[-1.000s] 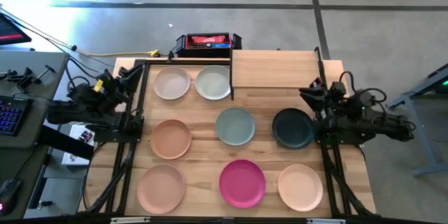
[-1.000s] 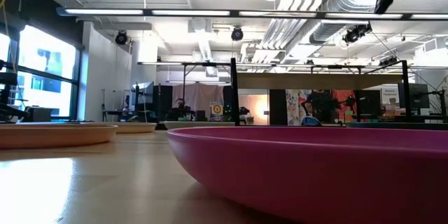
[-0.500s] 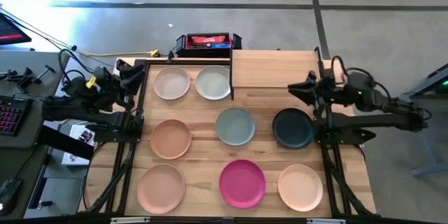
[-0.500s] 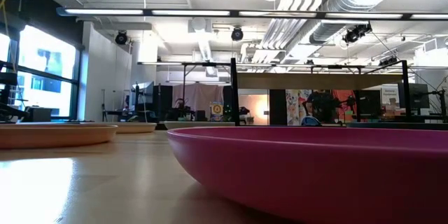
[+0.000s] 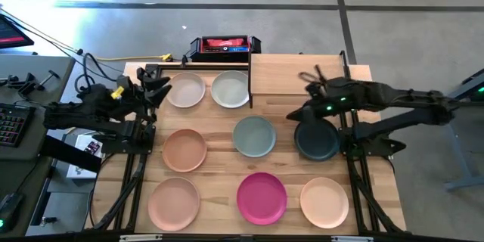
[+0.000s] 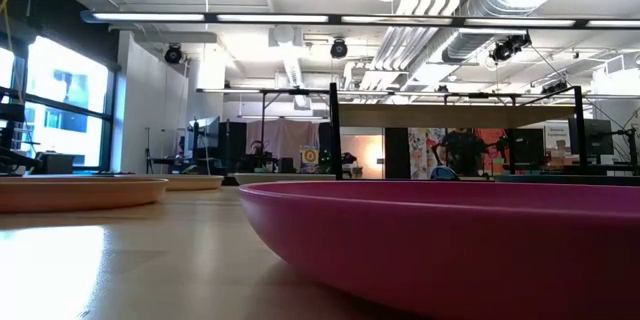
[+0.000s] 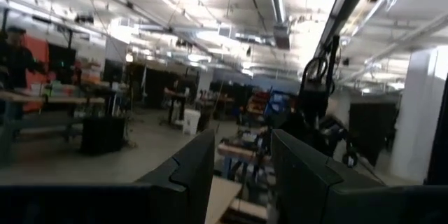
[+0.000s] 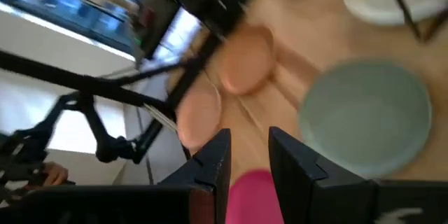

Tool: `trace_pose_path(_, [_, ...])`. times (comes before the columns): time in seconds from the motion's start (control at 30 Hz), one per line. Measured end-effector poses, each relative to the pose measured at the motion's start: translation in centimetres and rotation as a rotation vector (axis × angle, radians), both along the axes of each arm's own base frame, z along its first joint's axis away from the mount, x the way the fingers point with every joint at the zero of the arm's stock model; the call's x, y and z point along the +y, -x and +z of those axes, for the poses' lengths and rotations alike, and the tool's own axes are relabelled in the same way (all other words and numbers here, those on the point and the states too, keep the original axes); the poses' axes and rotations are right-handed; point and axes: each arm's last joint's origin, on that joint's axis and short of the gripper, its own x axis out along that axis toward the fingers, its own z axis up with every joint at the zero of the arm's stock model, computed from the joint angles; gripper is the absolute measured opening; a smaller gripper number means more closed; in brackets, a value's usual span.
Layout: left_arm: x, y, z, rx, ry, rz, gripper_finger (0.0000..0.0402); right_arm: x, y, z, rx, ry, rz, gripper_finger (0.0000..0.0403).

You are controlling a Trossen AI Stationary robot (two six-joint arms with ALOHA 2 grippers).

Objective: Place and stack plates onto a shelf
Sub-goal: Put the black plate on the shelf

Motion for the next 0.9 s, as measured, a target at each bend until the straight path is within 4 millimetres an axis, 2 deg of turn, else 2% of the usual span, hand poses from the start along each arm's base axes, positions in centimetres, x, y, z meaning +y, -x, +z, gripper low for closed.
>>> trace_pose_path(0.27, [0.0, -0.3, -1.2, 0.104, 0.057, -0.019, 0.0131, 3.6, -3.5, -3.0, 0.265, -0.226, -0.03, 0.0078])
trace_pose_path(0.47, [0.0, -0.4, -1.5, 0.137, 0.056, -0.018, 0.0131, 7.2, -5.3, -5.8, 0.423, -0.289, -0.016, 0.0078])
trace_pose_path(0.67, [-0.1, -0.4, -1.5, 0.143, 0.052, -0.037, 0.0131, 9.5, -5.9, -8.3, 0.567, -0.293, -0.058, 0.0078])
trace_pose_path(0.9, [-0.1, -0.6, -2.3, 0.206, 0.113, -0.052, 0.0131, 10.2, -5.5, -11.2, 0.808, -0.196, -0.164, 0.0078])
